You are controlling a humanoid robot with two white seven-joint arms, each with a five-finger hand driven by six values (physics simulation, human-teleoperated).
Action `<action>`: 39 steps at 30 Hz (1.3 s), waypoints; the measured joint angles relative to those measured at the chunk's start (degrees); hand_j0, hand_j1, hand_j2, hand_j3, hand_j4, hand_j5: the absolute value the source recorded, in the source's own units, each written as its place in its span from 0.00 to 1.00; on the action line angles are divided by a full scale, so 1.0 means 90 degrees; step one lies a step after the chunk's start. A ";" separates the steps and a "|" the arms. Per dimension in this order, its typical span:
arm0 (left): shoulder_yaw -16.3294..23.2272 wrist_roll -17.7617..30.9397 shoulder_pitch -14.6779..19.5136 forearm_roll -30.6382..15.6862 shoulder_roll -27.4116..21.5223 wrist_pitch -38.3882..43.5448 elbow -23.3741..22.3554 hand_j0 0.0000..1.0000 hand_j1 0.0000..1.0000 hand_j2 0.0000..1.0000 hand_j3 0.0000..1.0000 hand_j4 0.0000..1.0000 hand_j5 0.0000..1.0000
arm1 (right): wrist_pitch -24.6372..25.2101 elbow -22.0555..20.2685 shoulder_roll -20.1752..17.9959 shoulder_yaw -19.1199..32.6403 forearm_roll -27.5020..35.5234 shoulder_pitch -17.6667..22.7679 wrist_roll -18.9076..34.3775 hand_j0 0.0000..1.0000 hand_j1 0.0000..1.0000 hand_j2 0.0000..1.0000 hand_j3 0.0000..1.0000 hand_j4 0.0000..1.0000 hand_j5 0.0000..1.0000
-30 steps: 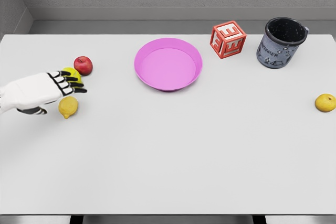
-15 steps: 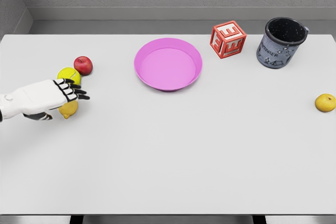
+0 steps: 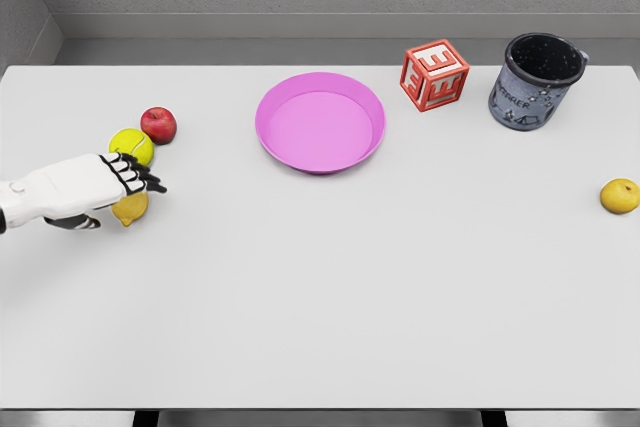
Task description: Put the lemon on the plate with left arm
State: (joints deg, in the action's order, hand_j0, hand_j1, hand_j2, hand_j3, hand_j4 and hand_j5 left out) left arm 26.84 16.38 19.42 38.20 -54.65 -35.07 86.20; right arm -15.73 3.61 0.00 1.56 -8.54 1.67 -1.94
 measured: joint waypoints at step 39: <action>0.0400 -0.0001 0.0361 0.0165 0.0307 0.0000 -0.0407 0.80 0.80 0.80 0.80 0.80 0.80 | 0.0000 0.0000 0.0000 -0.0001 0.0000 0.0000 0.0000 1.00 1.00 1.00 1.00 1.00 1.00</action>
State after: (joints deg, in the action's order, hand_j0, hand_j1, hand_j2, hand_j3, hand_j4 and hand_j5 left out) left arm 30.44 16.36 22.68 39.69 -51.89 -35.07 82.53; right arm -15.73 3.61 0.00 1.56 -8.55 1.67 -1.94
